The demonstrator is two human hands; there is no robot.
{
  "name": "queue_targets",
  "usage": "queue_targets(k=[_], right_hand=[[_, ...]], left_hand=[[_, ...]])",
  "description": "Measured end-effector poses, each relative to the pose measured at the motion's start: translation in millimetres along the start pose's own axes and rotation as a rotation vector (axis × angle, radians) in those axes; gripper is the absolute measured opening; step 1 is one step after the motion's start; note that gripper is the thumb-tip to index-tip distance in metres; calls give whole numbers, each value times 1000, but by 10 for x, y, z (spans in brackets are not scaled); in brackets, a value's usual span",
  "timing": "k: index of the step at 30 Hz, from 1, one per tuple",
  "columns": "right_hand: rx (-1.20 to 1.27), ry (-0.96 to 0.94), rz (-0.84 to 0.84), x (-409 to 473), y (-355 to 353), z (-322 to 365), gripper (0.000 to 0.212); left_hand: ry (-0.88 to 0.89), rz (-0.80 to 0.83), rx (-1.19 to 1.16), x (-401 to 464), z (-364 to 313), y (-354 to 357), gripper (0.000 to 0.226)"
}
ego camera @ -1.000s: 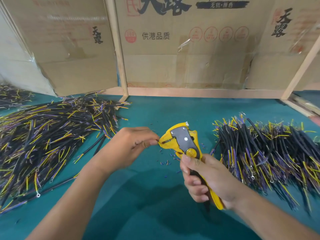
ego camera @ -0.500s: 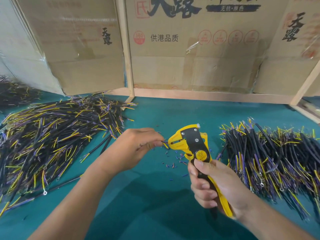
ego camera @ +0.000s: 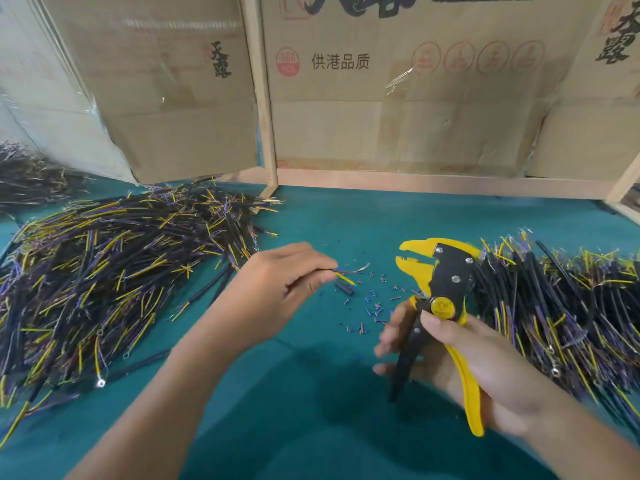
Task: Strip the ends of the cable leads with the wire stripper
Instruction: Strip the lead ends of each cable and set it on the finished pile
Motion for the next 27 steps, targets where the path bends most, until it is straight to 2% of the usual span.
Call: queue_targets(k=[6,11,14,18,27], right_hand=[[-56,13,-22,-13,-17,42,52],[-92,35,-64,-19,13,46,26],[-133,80,-86,-13,45,32,22],[-152,198,-5,-42,59,57,28],[-190,267,177,-91,55,64,23]], left_hand=[[-84,-18,-109,-15,-44,53,30],[-137,7,-250,-17,-112,77,11],[-179,67,-375,-42,-140,108,11],[-193,111,-544,-61,-177,115,17],[-154,144,-589,-59,-213,131,18]])
Point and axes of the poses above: each hand's wrist, its own x-axis towards the middle knuckle, its own y-axis out of the palm, z = x × y, the point moved 1 cm from there along x, towards the middle knuckle, and after that the axes turned 9 degrees about x, right-handed, at the moved point
